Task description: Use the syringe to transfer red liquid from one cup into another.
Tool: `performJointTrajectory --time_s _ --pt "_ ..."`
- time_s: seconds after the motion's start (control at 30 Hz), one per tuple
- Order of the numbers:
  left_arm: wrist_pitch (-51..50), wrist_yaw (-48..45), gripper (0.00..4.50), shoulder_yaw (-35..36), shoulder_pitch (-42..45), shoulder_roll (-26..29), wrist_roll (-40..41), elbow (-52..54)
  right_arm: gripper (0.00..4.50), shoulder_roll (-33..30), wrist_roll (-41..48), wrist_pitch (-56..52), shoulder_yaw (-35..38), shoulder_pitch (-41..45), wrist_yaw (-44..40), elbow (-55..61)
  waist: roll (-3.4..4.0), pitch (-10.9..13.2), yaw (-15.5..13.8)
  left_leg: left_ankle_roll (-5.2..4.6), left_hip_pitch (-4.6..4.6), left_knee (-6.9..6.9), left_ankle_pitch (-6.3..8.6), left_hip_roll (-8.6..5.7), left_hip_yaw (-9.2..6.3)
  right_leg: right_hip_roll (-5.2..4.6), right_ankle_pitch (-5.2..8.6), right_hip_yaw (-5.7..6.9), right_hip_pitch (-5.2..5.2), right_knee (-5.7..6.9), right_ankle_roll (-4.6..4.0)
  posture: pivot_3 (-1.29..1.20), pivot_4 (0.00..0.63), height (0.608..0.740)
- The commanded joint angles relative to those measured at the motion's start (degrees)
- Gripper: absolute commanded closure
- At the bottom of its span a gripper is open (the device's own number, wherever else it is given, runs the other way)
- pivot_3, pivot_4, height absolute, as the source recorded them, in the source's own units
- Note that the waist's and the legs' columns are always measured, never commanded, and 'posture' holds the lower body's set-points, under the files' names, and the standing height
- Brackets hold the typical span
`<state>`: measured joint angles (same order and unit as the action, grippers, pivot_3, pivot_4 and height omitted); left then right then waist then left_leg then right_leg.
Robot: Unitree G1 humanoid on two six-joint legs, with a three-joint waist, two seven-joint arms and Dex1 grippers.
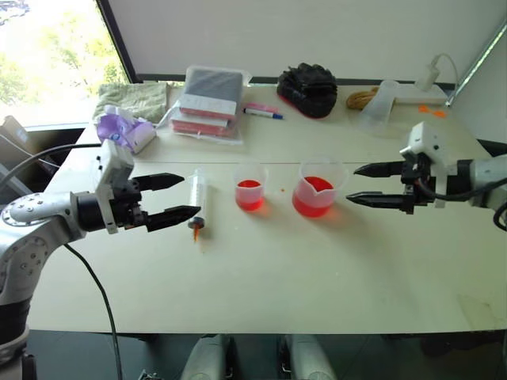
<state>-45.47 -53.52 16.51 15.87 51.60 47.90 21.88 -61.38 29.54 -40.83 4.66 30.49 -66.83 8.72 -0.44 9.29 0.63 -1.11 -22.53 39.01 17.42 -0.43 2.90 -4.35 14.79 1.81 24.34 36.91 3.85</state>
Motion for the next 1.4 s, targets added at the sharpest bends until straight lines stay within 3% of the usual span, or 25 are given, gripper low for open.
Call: performJointTrajectory --time_s 0.03,0.97,1.2,1.4 --pt "1.2 -0.3 0.02 0.9 0.2 0.4 -0.1 0.9 1.22 -0.4 -0.5 0.9 0.2 2.0 -0.3 0.1 0.01 0.0 0.0 0.0 0.0 0.0 0.0 0.0 0.0 0.0 0.0 0.0 0.0 0.0 0.0 0.0 0.15 0.74" --pt "-0.9 4.0 0.02 1.7 0.4 0.9 -1.2 0.4 1.22 -0.2 -1.3 0.8 -0.3 2.7 -0.6 -0.9 0.01 0.0 0.0 0.0 0.0 -0.03 0.0 0.0 0.0 -0.01 0.01 0.0 0.02 -0.01 -0.01 0.0 0.15 0.74" --pt "-14.6 27.2 0.02 4.1 16.0 -6.7 2.4 -4.0 1.22 -0.1 -1.4 0.7 -0.7 3.5 -0.7 -1.3 -0.04 0.0 -0.3 -0.01 -0.04 -0.01 0.0 -0.01 0.0 -0.02 -0.1 0.0 0.01 -0.02 0.17 0.0 0.15 0.74" --pt "-38.3 53.0 0.02 1.7 41.5 -17.1 -10.1 -25.5 1.22 0.4 -2.1 1.4 -2.6 7.3 -1.8 -3.0 -0.11 0.1 -0.9 -0.03 -0.04 0.1 -0.01 -0.04 0.01 0.08 -0.13 0.02 0.02 0.08 0.25 0.0 0.15 0.74"
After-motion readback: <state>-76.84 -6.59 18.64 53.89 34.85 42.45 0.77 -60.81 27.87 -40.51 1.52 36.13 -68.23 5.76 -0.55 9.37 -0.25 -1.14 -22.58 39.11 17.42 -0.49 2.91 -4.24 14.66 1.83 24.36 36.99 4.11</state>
